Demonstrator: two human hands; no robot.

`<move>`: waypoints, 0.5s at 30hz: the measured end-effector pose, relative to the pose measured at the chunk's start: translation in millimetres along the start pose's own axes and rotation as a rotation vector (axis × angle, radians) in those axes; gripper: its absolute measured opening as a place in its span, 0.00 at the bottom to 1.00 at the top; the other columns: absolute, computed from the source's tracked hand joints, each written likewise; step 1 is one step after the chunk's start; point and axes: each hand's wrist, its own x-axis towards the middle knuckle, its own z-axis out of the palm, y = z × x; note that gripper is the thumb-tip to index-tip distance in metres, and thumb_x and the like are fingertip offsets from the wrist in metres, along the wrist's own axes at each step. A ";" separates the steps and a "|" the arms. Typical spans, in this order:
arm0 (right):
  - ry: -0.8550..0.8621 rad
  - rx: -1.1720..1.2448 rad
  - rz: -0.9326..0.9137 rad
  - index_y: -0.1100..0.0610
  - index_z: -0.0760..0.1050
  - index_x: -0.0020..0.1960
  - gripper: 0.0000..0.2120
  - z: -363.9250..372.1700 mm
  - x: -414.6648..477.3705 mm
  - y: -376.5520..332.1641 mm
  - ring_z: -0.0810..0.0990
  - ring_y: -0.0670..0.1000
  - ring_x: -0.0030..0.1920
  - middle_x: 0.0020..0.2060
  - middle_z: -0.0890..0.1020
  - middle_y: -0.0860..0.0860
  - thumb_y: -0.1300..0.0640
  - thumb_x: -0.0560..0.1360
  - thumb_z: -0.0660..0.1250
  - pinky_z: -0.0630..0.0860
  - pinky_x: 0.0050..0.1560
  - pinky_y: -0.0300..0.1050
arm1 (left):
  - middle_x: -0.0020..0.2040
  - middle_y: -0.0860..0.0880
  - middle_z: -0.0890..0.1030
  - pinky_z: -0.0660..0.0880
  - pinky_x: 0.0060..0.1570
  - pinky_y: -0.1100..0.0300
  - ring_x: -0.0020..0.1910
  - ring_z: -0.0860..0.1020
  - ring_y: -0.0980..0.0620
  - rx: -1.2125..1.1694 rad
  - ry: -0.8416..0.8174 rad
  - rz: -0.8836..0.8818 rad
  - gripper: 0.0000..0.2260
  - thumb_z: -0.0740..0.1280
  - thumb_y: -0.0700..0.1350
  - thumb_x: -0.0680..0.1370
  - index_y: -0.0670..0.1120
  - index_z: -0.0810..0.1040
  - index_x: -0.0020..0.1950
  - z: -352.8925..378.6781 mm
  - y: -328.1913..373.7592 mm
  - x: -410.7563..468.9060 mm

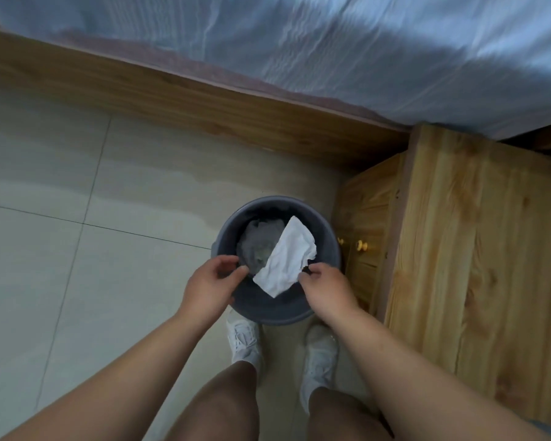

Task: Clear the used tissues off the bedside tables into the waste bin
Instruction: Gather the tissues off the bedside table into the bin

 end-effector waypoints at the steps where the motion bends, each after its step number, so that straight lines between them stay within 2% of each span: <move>1: 0.004 -0.006 0.002 0.54 0.77 0.67 0.17 -1.4 3.5 1.9 0.77 0.47 0.44 0.51 0.83 0.48 0.49 0.80 0.65 0.73 0.40 0.43 | 0.58 0.50 0.83 0.82 0.51 0.50 0.56 0.83 0.48 0.109 0.093 0.077 0.16 0.75 0.52 0.79 0.52 0.82 0.65 -2.0 -4.6 4.2; 2: 0.017 0.004 0.004 0.52 0.78 0.65 0.15 -2.3 6.5 4.1 0.77 0.48 0.46 0.55 0.84 0.50 0.50 0.80 0.65 0.73 0.41 0.44 | 0.60 0.49 0.81 0.80 0.53 0.50 0.58 0.82 0.46 0.212 0.176 0.135 0.17 0.75 0.51 0.78 0.52 0.81 0.66 -3.8 -9.8 10.0; 4: 0.055 0.063 0.028 0.48 0.75 0.54 0.04 -3.4 13.3 8.7 0.78 0.49 0.45 0.51 0.83 0.49 0.51 0.80 0.66 0.76 0.45 0.46 | 0.69 0.44 0.76 0.79 0.59 0.45 0.65 0.79 0.42 0.283 0.239 0.113 0.27 0.77 0.50 0.77 0.52 0.74 0.75 -4.3 -20.7 23.4; 6: 0.065 0.117 0.058 0.47 0.71 0.52 0.04 -3.2 16.5 12.7 0.78 0.46 0.42 0.44 0.79 0.44 0.51 0.80 0.66 0.77 0.42 0.45 | 0.74 0.42 0.75 0.79 0.60 0.43 0.67 0.78 0.39 0.158 0.113 -0.035 0.33 0.77 0.48 0.78 0.52 0.67 0.80 1.3 -30.9 35.3; 9: 0.030 0.158 0.097 0.50 0.73 0.58 0.08 -0.9 13.7 20.5 0.78 0.44 0.41 0.44 0.78 0.44 0.50 0.80 0.66 0.70 0.34 0.41 | 0.65 0.43 0.81 0.82 0.44 0.50 0.54 0.82 0.43 -0.139 -0.088 -0.234 0.26 0.76 0.40 0.78 0.55 0.70 0.71 13.7 -45.8 44.7; 11: 0.008 0.174 0.102 0.53 0.74 0.63 0.14 -0.1 7.5 26.7 0.80 0.47 0.44 0.49 0.82 0.49 0.50 0.80 0.66 0.70 0.33 0.41 | 0.59 0.44 0.81 0.82 0.37 0.52 0.50 0.82 0.43 -0.186 -0.097 -0.269 0.27 0.76 0.38 0.75 0.55 0.70 0.68 17.5 -53.2 47.4; 13: 0.002 0.183 0.110 0.54 0.73 0.68 0.18 -3.3 -1.5 31.3 0.82 0.51 0.50 0.56 0.83 0.52 0.50 0.80 0.66 0.72 0.38 0.41 | 0.58 0.44 0.81 0.83 0.34 0.52 0.50 0.83 0.41 -0.215 -0.088 -0.287 0.24 0.73 0.34 0.77 0.54 0.71 0.67 18.0 -53.6 43.3; 15: 0.006 0.185 0.111 0.54 0.72 0.72 0.22 -9.2 -11.8 32.6 0.82 0.54 0.56 0.61 0.81 0.52 0.50 0.80 0.66 0.75 0.48 0.44 | 0.57 0.46 0.82 0.83 0.30 0.54 0.50 0.83 0.40 -0.263 -0.065 -0.313 0.22 0.70 0.32 0.79 0.53 0.72 0.67 13.5 -53.2 31.6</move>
